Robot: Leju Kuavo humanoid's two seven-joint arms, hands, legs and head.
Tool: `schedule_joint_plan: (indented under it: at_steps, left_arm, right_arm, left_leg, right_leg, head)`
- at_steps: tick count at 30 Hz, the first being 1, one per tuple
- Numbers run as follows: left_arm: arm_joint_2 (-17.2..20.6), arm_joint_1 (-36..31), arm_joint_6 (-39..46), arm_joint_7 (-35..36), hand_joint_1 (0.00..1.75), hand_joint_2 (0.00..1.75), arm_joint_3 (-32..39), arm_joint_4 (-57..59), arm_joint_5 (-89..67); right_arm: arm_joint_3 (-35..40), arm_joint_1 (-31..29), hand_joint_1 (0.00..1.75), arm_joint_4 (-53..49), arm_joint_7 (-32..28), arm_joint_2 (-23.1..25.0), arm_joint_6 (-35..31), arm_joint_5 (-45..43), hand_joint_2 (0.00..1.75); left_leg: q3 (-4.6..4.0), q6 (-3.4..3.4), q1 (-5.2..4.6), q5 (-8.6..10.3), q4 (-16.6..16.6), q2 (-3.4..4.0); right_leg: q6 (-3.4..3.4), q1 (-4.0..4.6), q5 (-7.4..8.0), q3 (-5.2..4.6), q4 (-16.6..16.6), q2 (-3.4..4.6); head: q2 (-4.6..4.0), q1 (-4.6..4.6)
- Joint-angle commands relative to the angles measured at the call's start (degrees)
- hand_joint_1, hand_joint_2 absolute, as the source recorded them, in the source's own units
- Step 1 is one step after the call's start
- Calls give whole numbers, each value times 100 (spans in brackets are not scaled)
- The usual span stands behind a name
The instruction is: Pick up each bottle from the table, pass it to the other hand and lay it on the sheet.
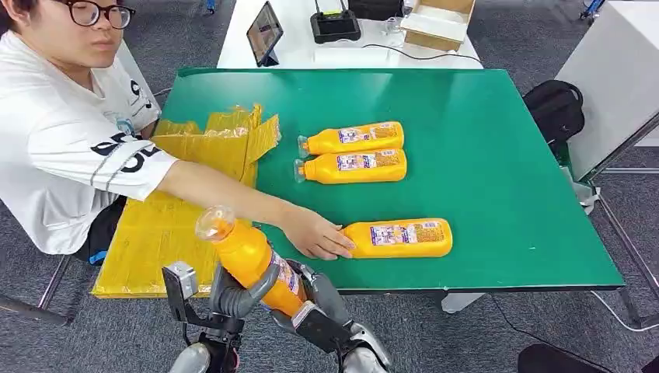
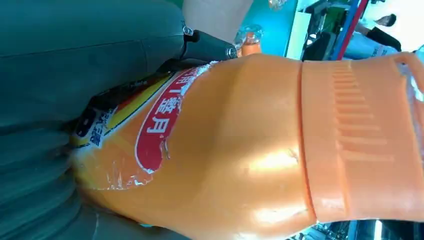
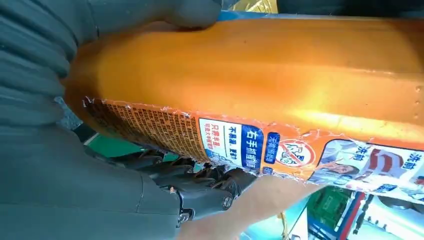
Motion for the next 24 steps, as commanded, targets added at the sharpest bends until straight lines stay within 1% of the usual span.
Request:
schedule_joint_plan:
  at_steps: [1,2,3,4,5,10,12,13,14,15,16,17,18,19,20,22,23,24]
  left_arm:
    - [96,-239,106,-62,175,175,-261,258,-282]
    - [88,-234,189,-83,175,175,-249,253,-360]
    - [87,-229,238,-102,175,175,-239,244,-420]
    - [79,-228,323,-130,175,175,-206,230,-498]
    - [79,-228,323,-130,175,175,-206,230,-498]
    - [79,-228,323,-130,175,175,-206,230,-498]
    - [63,-257,411,-162,175,175,-157,220,-581]
    - [53,-328,512,-221,175,175,-103,218,-701]
    - [78,-675,849,-341,175,175,132,237,-1027]
    - [184,-1127,1139,-381,175,175,527,381,-1133]
    - [185,-1333,1514,-439,175,175,802,485,-1317]
    - [221,-1449,1627,-440,175,175,917,549,-1366]
    - [269,-1557,1711,-440,175,175,1008,593,-1417]
    - [333,-1702,1988,-496,175,175,1154,688,-1623]
    - [361,-1775,2113,-500,175,175,1236,787,-1733]
    - [472,-2048,2870,-585,175,175,1459,1154,-2522]
    - [497,-2129,2855,-609,175,175,1545,1270,-2573]
    - [606,-2243,3403,-590,175,175,1547,1491,-3239]
  right_arm:
    - [-74,-145,175,128,100,-41,-13,61,175]
    - [-93,-124,23,72,64,-33,-63,58,175]
    - [-126,-106,0,21,41,-17,-100,30,175]
    - [-164,-75,0,-90,-38,5,-26,-106,0]
    - [-164,-75,0,-90,-38,5,-26,-106,0]
    - [-164,-75,0,-90,-38,5,-26,-106,0]
    - [-169,-21,0,-291,-157,-3,199,-326,0]
    - [-133,44,0,-555,-210,-55,459,-521,0]
    - [-12,163,0,-1230,-236,-187,865,-750,0]
    - [-10,181,0,-1642,-160,-216,968,-849,0]
    - [-92,205,0,-1785,-208,-195,932,-960,0]
    - [-154,223,0,-1855,-238,-168,887,-1029,0]
    - [-199,222,0,-1913,-261,-149,842,-1070,0]
    - [-256,224,0,-1989,-297,-122,761,-1118,0]
    - [-300,231,0,-2025,-304,-97,672,-1131,0]
    - [-403,231,0,-2135,-371,-32,252,-1127,0]
    - [-416,235,0,-2181,-369,-24,130,-1119,0]
    - [-439,239,0,-2234,-469,3,-138,-1015,0]
  left_leg:
    - [30,8,-1,-8,-6,-3]
    - [18,6,0,-4,-4,-4]
    - [15,5,-1,-3,-4,-4]
    - [26,8,-1,-8,-5,-4]
    - [13,5,0,-3,-4,-3]
    - [13,5,0,-3,-4,-3]
    - [25,7,1,-8,-4,-2]
    - [19,6,0,-6,-4,-3]
    - [14,6,-2,-4,-4,-3]
    - [10,6,-1,-3,-2,-5]
    - [23,8,0,-10,0,-6]
    - [5,4,-1,3,-1,-9]
    - [20,6,1,0,-4,-1]
    - [7,2,-1,6,-4,-7]
    - [20,5,2,3,-4,-9]
    - [10,5,-1,7,-5,-2]
    - [22,6,0,4,-6,-2]
    - [18,5,-1,6,-6,0]
  right_leg:
    - [-18,4,-10,32,-6,-11]
    - [-13,3,-6,20,-4,-10]
    - [-11,2,-5,16,-3,-9]
    - [-17,4,-10,28,-4,-12]
    - [-11,3,-5,15,-4,-9]
    - [-11,3,-5,15,-4,-9]
    - [-17,6,-9,28,-5,-10]
    - [-14,4,-7,21,-4,-10]
    - [-12,2,-6,16,-2,-9]
    - [-12,2,-6,14,-1,-12]
    - [-19,5,-12,27,0,-15]
    - [-12,2,-3,7,2,-15]
    - [-17,5,-2,20,-1,-8]
    - [-11,2,2,7,1,-12]
    - [-19,6,-3,22,0,-17]
    - [-11,1,2,10,2,-7]
    - [-17,4,-1,22,1,-9]
    - [-14,2,1,16,1,-5]
  head:
    - [0,2]
    - [0,0]
    - [0,2]
    - [0,2]
    - [0,2]
    - [0,2]
    - [0,2]
    - [0,2]
    - [0,0]
    - [0,0]
    - [0,0]
    - [0,0]
    - [0,0]
    - [0,2]
    - [0,2]
    - [0,2]
    - [0,2]
    - [0,2]
